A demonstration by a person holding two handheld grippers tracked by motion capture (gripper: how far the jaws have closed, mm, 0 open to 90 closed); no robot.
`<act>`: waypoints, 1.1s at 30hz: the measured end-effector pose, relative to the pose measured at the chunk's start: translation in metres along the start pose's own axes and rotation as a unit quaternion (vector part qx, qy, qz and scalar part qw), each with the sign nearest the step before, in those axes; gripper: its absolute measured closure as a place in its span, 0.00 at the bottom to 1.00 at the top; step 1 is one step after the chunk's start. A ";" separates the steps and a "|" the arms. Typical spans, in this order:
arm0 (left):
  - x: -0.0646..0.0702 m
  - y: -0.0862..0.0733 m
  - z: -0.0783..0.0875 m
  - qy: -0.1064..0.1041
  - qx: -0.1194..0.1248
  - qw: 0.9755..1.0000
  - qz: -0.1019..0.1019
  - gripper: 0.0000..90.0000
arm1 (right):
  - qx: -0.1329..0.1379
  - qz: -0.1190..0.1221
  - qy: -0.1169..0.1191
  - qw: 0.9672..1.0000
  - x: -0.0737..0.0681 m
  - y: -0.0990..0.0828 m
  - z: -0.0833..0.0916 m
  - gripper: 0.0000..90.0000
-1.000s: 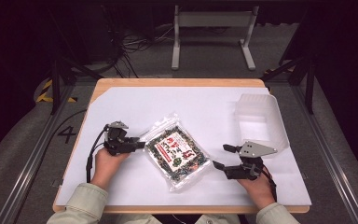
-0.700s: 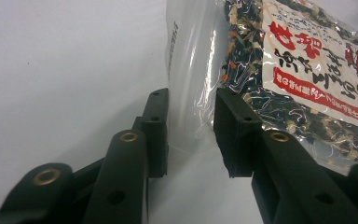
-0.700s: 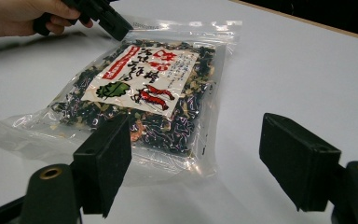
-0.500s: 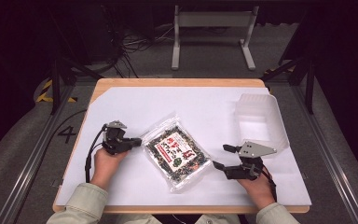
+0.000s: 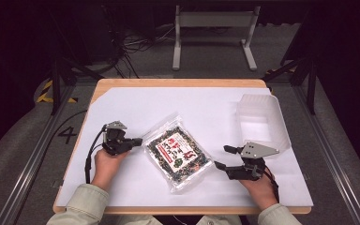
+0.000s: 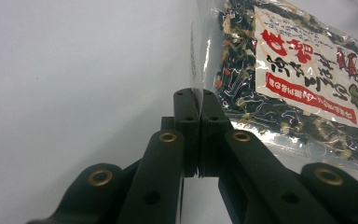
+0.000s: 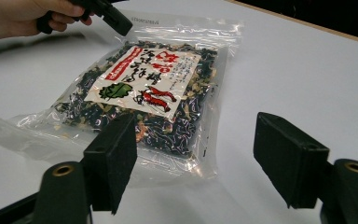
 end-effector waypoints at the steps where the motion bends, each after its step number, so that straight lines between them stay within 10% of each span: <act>1: 0.001 0.002 0.002 -0.001 0.007 1.000 -0.001 0.99 | -0.001 -0.001 0.003 1.000 0.000 0.000 0.000 0.37; 15: 0.023 0.042 0.044 0.006 0.106 0.993 -0.043 0.99 | -0.012 -0.011 0.016 1.000 0.001 0.006 0.006 0.53; 33: 0.076 0.082 0.084 0.001 0.186 0.976 -0.110 0.99 | 0.015 -0.007 0.020 1.000 -0.007 0.026 0.016 0.50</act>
Point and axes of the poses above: each handheld gripper's, and its own axes: z roughly backward along the jaws, y roughly out of its top, x roughly to its right, the point moved 9 cm from there along -z, roughly forward along the jaws, and after that the axes turned 7 degrees about -z, right-handed, at the moved point
